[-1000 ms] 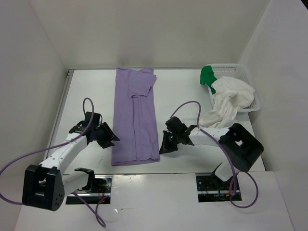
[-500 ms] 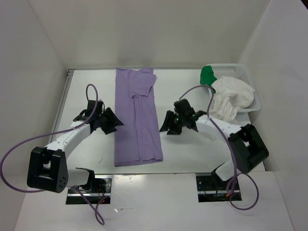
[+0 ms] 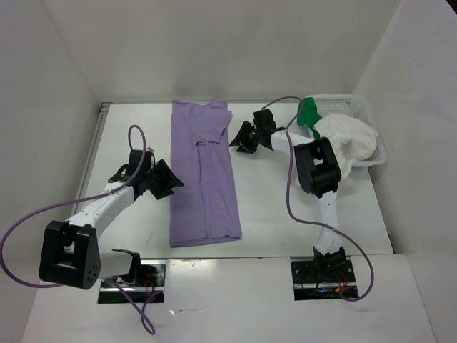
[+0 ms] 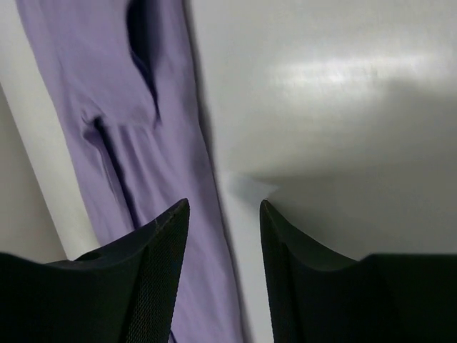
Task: Fold and stack the t-shirts
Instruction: Rotate the tshirt 90 degrees
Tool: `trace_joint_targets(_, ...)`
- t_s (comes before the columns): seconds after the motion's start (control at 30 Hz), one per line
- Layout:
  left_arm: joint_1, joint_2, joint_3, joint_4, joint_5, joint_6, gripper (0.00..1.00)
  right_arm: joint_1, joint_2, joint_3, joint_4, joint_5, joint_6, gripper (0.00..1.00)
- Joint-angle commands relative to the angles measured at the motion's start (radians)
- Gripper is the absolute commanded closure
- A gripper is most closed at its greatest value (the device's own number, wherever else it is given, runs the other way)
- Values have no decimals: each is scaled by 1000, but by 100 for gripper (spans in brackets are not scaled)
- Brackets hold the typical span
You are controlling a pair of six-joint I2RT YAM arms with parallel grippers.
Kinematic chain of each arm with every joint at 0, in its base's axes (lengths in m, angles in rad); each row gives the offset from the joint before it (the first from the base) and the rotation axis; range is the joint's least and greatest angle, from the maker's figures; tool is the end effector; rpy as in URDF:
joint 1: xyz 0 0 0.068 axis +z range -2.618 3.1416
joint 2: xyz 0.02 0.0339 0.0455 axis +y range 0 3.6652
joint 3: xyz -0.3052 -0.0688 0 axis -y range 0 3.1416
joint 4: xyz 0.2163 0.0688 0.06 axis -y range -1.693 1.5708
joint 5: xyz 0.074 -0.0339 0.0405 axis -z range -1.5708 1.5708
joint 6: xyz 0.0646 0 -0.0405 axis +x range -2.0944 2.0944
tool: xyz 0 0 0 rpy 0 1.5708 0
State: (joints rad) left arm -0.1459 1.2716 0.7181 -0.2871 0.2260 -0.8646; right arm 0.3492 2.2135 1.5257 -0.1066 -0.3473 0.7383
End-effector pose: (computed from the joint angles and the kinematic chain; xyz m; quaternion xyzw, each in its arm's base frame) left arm 0.2323 -0.0488 0.2404 -0.2887 0.8830 -0.2639 0.2595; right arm 0.4647 0.1926 0.1707 0.1121 0.9071 0.3297 0.2363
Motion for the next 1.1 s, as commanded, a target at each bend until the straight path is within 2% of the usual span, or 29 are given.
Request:
trace_joint_targets(0.0,-3,-47,6,-17,-7,36,40,1,98,137,-5,25,-5,50)
trace_joint_targets(0.17,-3,-48,17,-52,-7,36,40,-9,201,232,-18,21,4,52)
trace_joint_targets(0.43,-3,-67,35,-52,-17,9,39,-9,324,398,-90,-13,4,67)
trace_joint_targets(0.5,-3,-67,35,-61,-17,9,39,-9,334,428,-90,-13,4,74)
trace_joint_targets(0.53,-3,-67,35,-61,-17,9,39,-9,345,439,-100,-13,4,85)
trace_joint_targets(0.57,-3,-67,35,-61,-17,18,39,-9,356,462,-114,-33,13,90)
trace_joint_targets(0.67,-3,-49,44,-84,-27,45,39,-33,374,473,-137,-42,38,100)
trace_joint_targets(1.07,-17,-21,-11,-147,33,133,39,-170,175,186,-87,11,-48,100)
